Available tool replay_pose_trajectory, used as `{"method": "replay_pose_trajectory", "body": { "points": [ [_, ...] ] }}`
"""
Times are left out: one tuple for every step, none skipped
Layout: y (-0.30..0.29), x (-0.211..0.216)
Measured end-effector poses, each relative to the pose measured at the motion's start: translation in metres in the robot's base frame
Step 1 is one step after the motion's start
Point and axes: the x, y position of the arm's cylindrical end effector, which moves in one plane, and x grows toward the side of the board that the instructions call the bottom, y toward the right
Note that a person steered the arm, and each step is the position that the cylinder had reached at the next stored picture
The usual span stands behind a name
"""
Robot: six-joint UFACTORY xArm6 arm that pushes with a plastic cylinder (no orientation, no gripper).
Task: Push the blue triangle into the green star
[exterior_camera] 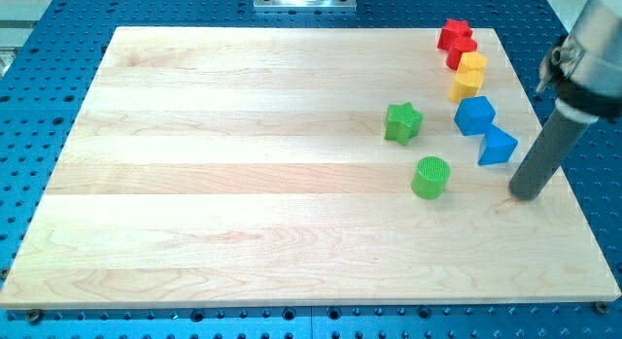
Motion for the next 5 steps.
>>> {"method": "replay_pose_trajectory", "body": {
  "points": [
    [0.001, -0.031],
    [-0.026, -0.041],
    [-0.021, -0.032],
    [-0.076, -0.052],
    [-0.038, -0.036]
  ]
}}
